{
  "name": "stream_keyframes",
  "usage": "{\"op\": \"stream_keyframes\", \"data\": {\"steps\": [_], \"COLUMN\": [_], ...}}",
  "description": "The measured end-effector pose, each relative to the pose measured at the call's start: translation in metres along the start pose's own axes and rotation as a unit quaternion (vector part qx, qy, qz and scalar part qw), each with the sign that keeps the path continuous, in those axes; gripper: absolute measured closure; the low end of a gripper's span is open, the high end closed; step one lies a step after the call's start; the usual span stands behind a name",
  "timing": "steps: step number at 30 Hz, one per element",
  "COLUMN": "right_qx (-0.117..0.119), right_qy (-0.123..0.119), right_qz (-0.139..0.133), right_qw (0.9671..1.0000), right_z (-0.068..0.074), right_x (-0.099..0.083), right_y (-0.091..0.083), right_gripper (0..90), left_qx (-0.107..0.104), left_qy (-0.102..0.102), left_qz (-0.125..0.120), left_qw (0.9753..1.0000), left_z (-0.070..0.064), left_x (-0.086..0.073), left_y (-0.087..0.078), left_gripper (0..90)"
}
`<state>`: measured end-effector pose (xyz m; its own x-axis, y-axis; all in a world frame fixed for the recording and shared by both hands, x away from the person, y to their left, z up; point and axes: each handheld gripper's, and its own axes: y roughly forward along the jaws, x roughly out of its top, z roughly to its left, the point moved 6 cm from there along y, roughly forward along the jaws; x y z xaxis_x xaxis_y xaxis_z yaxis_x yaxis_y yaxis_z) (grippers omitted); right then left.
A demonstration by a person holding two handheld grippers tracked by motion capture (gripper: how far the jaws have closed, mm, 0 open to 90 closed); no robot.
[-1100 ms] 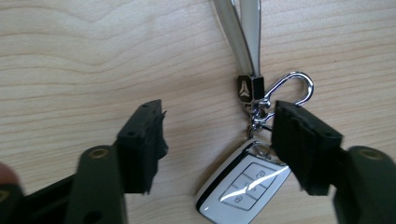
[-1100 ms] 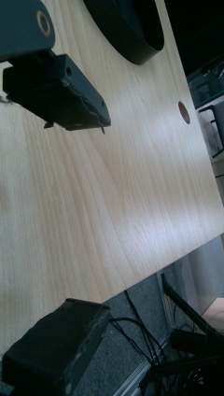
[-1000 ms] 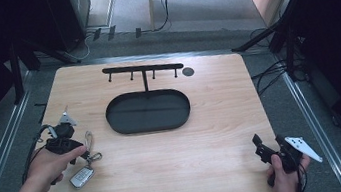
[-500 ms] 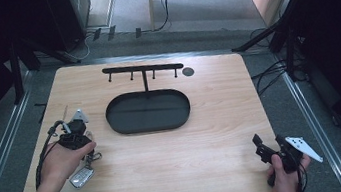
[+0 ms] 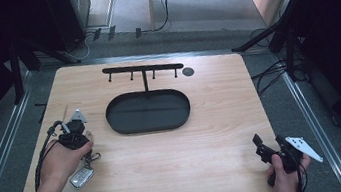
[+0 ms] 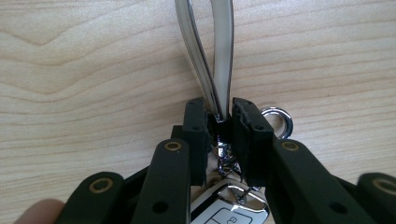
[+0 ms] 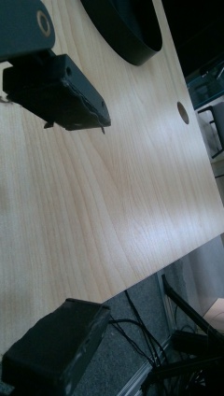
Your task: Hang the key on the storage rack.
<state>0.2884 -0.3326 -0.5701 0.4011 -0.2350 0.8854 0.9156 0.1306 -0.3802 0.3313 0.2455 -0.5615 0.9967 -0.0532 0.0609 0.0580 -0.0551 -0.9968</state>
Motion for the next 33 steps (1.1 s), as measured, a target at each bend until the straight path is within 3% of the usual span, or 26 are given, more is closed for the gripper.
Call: {"op": "stream_keyframes", "data": {"steps": [3, 8, 27, 33], "right_qx": [0.0, 0.0, 0.001, 0.001], "right_qy": [0.0, 0.001, 0.002, 0.003], "right_qz": [0.0, 0.001, 0.003, 0.004], "right_qw": [1.0, 1.0, 1.0, 1.0], "right_z": [0.0, -0.0001, 0.0001, 0.0001], "right_x": [0.0, 0.0, -0.0003, -0.0003], "right_y": [0.0, 0.0, 0.0002, 0.0002], "right_gripper": [8.8, 8.8, 8.8, 8.8], "left_qx": [-0.011, -0.01, -0.008, 0.002], "left_qy": [-0.012, -0.01, -0.004, 0.004], "left_qz": [0.0, -0.002, -0.005, -0.029], "left_qw": [0.9999, 0.9999, 0.9999, 0.9996], "left_z": [-0.0021, -0.0023, -0.0031, -0.0016], "left_x": [-0.0007, -0.0004, 0.0, 0.0022], "left_y": [0.0015, 0.0016, 0.002, -0.0029], "left_gripper": [77.5, 81.3, 82.3, 82.8]}}
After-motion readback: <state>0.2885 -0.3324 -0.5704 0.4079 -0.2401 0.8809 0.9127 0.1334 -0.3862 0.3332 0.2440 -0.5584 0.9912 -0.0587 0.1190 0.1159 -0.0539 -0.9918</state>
